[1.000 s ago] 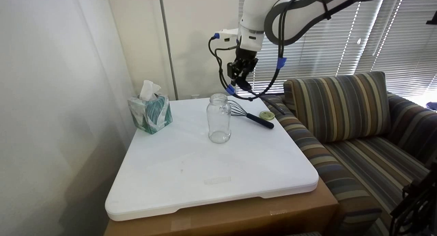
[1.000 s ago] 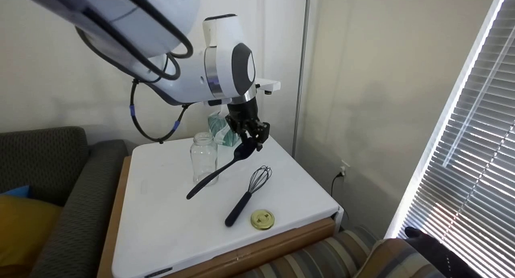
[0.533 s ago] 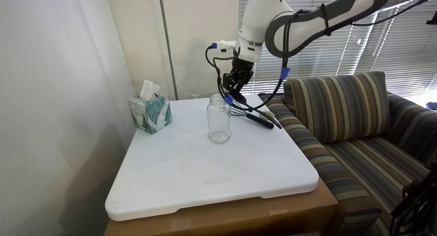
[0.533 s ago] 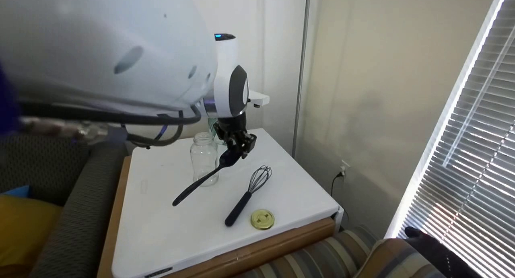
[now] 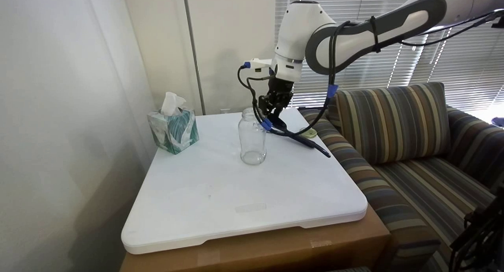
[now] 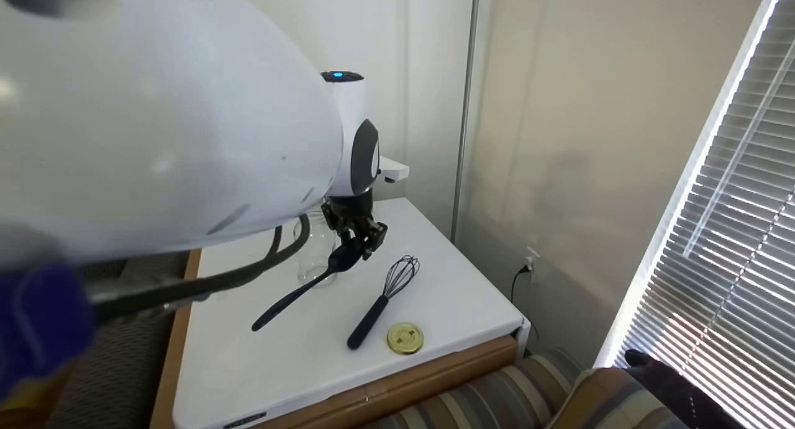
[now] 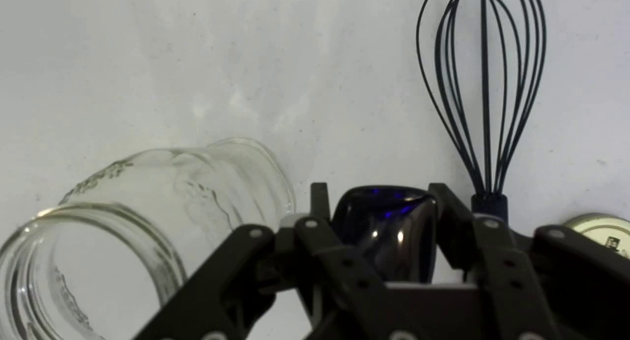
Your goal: Move the whisk to the right, remove the spoon from the cup and put it beside the whisk
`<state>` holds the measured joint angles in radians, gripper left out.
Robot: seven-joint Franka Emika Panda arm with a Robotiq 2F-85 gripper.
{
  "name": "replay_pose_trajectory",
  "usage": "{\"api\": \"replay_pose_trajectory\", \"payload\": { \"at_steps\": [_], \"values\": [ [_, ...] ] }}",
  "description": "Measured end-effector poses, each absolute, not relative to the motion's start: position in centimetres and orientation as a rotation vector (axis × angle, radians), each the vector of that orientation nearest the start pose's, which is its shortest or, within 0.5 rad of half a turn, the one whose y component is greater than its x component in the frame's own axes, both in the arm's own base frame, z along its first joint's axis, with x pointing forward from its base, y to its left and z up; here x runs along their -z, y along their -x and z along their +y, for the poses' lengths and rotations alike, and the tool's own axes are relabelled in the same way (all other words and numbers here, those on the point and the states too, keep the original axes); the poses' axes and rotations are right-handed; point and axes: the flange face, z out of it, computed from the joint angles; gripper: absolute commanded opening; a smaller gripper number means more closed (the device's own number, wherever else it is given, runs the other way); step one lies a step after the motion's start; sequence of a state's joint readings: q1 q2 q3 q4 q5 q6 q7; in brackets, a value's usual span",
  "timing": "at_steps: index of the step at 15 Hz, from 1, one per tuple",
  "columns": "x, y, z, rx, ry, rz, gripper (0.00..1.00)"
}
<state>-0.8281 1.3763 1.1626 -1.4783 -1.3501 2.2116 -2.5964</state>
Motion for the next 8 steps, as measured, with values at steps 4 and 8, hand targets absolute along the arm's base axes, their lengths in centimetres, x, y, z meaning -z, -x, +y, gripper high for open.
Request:
{"api": "replay_pose_trajectory", "payload": {
  "at_steps": [4,8],
  "values": [
    [-14.7,-71.3,0.9,-0.102,0.07,2.966,0.27],
    [-14.2,-71.6,0.3,-0.053,0.055,3.003,0.27]
  ]
}}
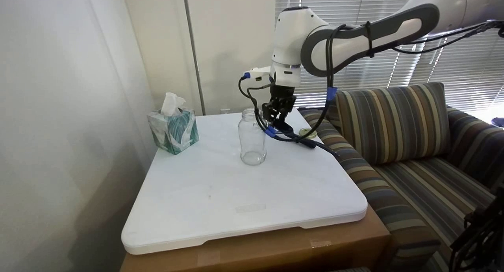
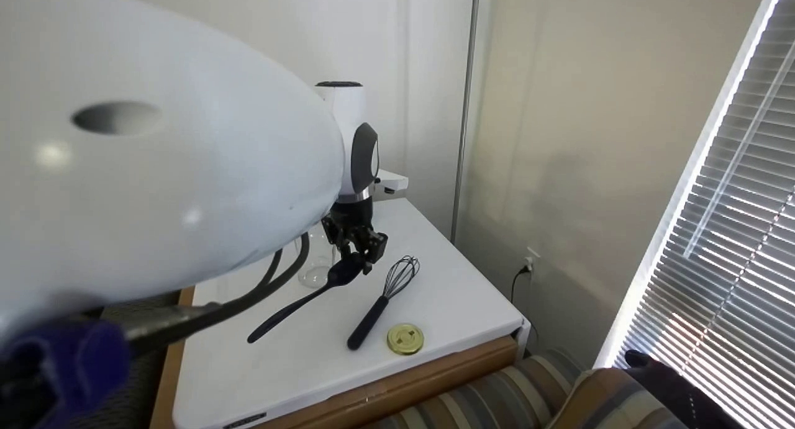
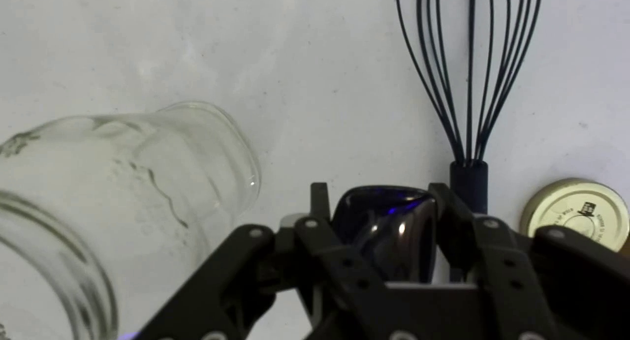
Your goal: Move the whisk to the right, remove the spoon from the cup and put it beside the whisk
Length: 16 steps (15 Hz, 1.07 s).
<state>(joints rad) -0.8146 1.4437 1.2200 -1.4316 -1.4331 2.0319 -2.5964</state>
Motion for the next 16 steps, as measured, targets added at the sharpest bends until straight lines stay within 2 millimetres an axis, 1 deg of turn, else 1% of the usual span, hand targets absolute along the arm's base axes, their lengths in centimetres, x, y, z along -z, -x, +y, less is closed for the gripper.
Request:
{"api": "replay_pose_trajectory", "payload": {
  "at_steps": [5,7,9,13,16],
  "values": [
    [-14.4,-73.1,-1.6,-0.069,-0.033,2.992,0.27],
    [-14.4,-73.4,-1.9,-0.07,-0.054,2.991,0.27],
    [-14.0,-73.5,-1.7,-0.073,-0.057,2.999,0.27],
    [-12.3,-72.9,-0.4,-0.081,-0.042,3.037,0.27],
    [-11.9,-72.8,0.1,-0.077,-0.031,3.045,0.27]
  ]
}}
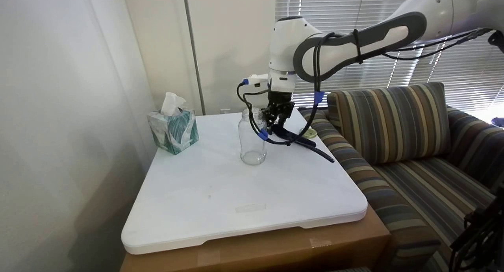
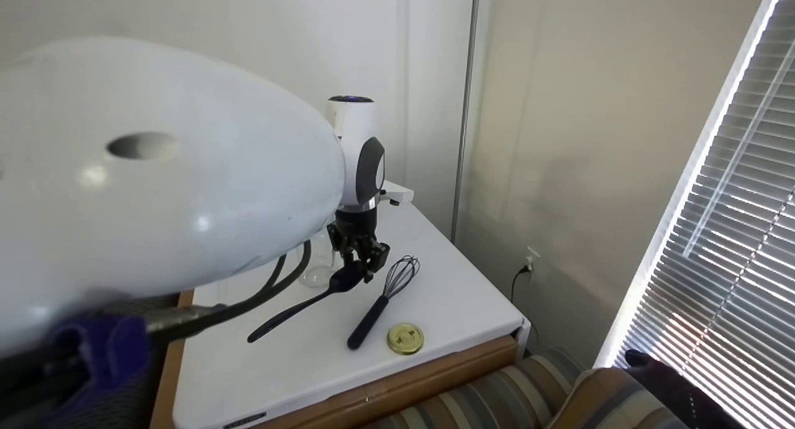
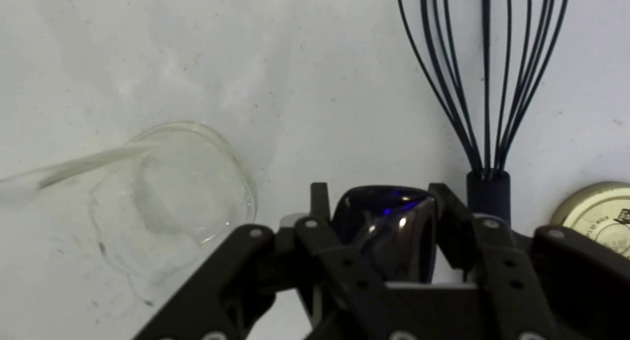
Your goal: Move the whisk to the right, remove the spoon from the cup and put it beside the whisk
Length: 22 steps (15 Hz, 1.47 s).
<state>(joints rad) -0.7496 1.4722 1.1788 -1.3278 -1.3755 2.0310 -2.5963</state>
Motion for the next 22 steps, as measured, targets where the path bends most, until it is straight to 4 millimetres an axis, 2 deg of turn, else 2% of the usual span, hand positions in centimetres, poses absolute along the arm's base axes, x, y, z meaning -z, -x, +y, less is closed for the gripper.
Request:
{"api": "replay_pose_trajectory", "payload": {
  "at_steps": [4,5,6,7,10,17,19,22],
  "values": [
    [-11.9,-72.9,-0.3,-0.073,-0.042,3.043,0.27],
    [-11.9,-73.0,-0.3,-0.072,-0.044,3.043,0.47],
    [-11.9,-73.0,-0.4,-0.072,-0.046,3.042,0.77],
    [-12.0,-73.0,-0.4,-0.072,-0.047,3.042,0.79],
    [-12.0,-73.1,-0.6,-0.07,-0.054,3.04,0.98],
    [-12.7,-73.7,-1.1,-0.062,-0.063,3.016,1.0],
    [-15.3,-74.6,-1.6,-0.068,-0.089,2.995,1.0],
    [-21.2,-76.6,-3.7,-0.074,-0.209,2.988,1.0]
  ]
}}
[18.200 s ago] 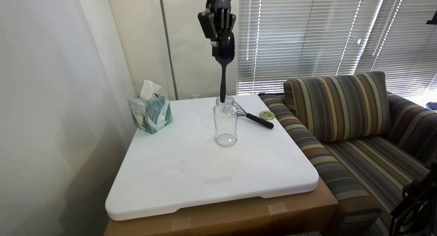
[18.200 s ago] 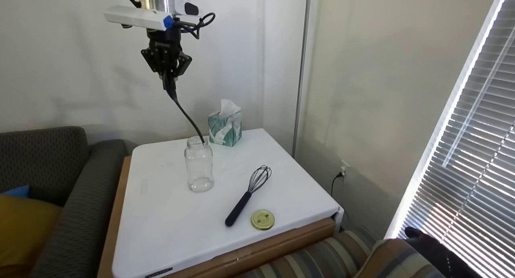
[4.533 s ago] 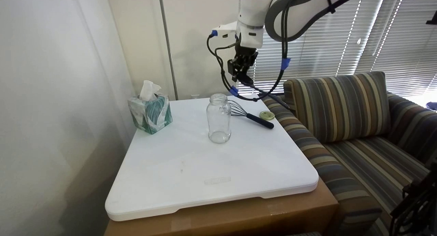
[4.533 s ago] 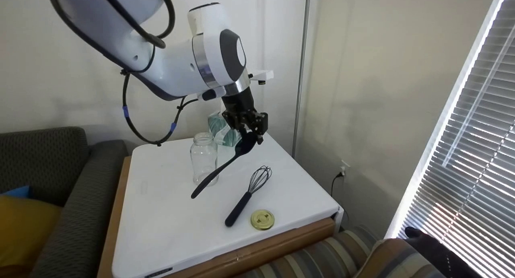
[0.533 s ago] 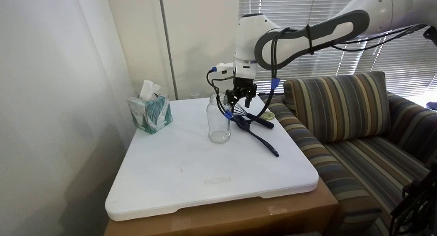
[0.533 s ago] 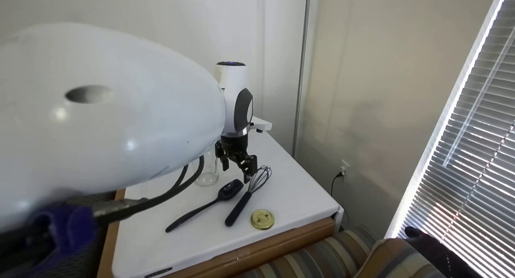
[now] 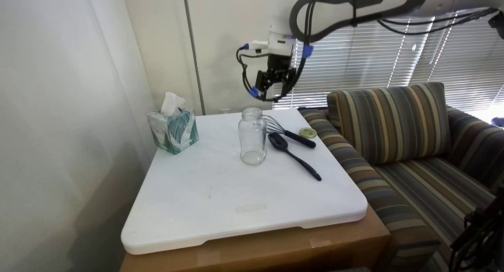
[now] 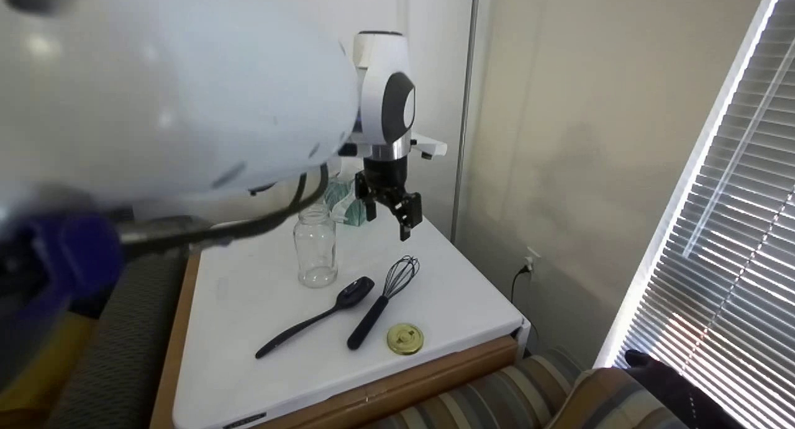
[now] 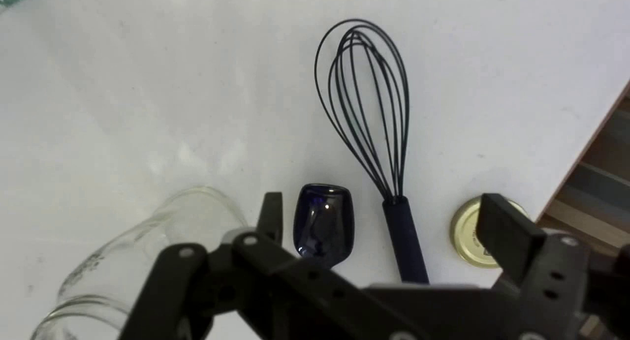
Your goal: Move the whisk to the right, remove the spoon from the cup and put it beside the whisk
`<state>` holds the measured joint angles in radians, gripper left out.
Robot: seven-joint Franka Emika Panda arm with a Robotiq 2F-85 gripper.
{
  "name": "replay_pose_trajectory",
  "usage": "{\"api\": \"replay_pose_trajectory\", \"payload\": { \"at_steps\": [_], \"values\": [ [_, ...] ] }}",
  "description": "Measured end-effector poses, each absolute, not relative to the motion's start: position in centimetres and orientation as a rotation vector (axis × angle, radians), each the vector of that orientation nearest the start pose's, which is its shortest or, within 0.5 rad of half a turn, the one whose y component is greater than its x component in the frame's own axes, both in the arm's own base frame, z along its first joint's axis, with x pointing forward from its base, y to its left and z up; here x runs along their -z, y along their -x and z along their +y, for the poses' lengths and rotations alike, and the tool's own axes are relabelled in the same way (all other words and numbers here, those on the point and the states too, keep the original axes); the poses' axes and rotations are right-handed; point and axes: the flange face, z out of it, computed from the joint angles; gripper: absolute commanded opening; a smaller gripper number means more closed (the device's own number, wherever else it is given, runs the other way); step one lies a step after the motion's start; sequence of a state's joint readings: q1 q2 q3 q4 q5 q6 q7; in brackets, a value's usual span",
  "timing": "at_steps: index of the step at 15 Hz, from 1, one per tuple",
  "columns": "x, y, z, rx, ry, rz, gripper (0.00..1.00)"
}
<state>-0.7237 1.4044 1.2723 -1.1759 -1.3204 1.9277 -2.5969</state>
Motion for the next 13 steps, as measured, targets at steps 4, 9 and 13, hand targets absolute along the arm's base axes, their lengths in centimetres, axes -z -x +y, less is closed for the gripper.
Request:
{"api": "replay_pose_trajectory", "payload": {
  "at_steps": [4,9,13],
  "values": [
    [-31.4,-78.1,-5.6,-0.056,-0.472,2.962,1.0],
    [-38.3,-78.3,-4.5,0.011,-0.719,2.895,1.0],
    [-37.5,-78.4,-4.9,0.027,-0.736,2.9,1.0]
  ]
}}
